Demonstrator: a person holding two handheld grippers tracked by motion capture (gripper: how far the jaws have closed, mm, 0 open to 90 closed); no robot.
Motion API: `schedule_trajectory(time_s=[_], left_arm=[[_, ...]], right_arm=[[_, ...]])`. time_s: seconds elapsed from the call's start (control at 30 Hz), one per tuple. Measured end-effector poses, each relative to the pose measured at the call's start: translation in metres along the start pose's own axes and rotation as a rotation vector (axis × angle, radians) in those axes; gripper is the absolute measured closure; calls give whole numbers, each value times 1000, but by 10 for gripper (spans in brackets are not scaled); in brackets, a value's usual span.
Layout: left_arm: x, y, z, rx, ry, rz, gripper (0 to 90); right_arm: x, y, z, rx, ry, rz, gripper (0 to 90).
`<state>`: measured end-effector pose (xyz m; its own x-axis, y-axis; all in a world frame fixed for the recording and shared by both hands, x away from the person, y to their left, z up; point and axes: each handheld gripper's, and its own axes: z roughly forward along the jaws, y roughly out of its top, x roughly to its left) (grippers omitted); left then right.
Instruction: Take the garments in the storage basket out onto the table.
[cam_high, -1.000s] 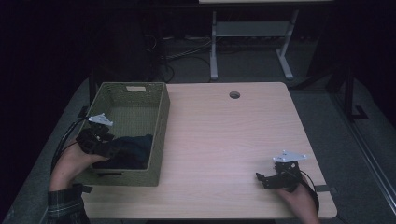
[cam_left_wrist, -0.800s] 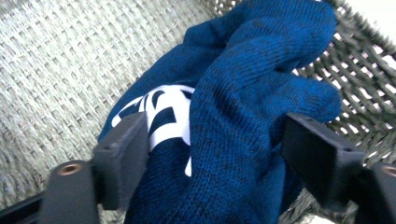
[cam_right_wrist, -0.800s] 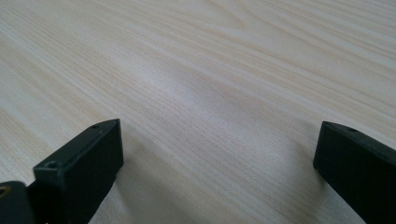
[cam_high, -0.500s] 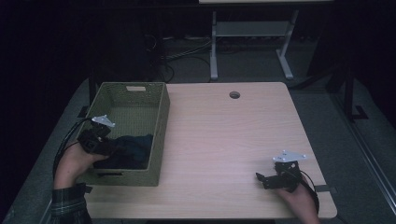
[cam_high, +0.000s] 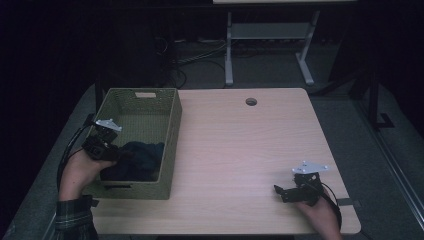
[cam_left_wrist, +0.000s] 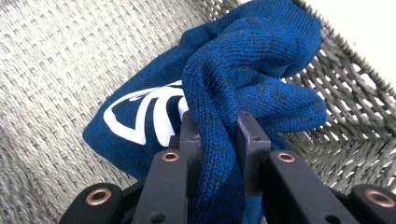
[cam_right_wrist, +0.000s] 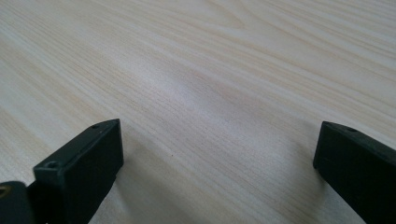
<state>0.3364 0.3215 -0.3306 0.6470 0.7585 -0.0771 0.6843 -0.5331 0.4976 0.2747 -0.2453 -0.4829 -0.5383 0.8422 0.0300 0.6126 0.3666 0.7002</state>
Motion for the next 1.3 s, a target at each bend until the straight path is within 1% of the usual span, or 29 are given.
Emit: schedule_trajectory(time_s=[0.1, 0.3, 0.47, 0.5, 0.77, 0.83, 0.93, 1.1, 1.3], left_arm=[[0, 3, -3, -17, 8, -7, 763], [-1, 10, -9, -15, 11, -18, 768], [-1, 17, -19, -35, 21, -25, 768], [-1, 18, -21, -37, 24, -16, 768], [-5, 30, -38, -73, 48, -29, 769], [-6, 33, -42, -78, 50, -28, 770], [-7, 38, -47, -79, 59, -17, 770], [-10, 47, -56, -102, 76, -15, 770], [-12, 58, -69, -118, 91, 0, 772]], right_arm=[[0, 0, 0, 0, 0, 0, 13], [0, 0, 0, 0, 3, 1, 13], [0, 0, 0, 0, 0, -1, 13], [0, 0, 0, -1, 0, -2, 13], [0, 0, 0, -1, -1, 0, 13], [0, 0, 0, -1, 1, 0, 13], [0, 0, 0, -1, 1, -1, 14], [0, 0, 0, 0, 1, -1, 13], [0, 0, 0, 1, 1, -2, 14]])
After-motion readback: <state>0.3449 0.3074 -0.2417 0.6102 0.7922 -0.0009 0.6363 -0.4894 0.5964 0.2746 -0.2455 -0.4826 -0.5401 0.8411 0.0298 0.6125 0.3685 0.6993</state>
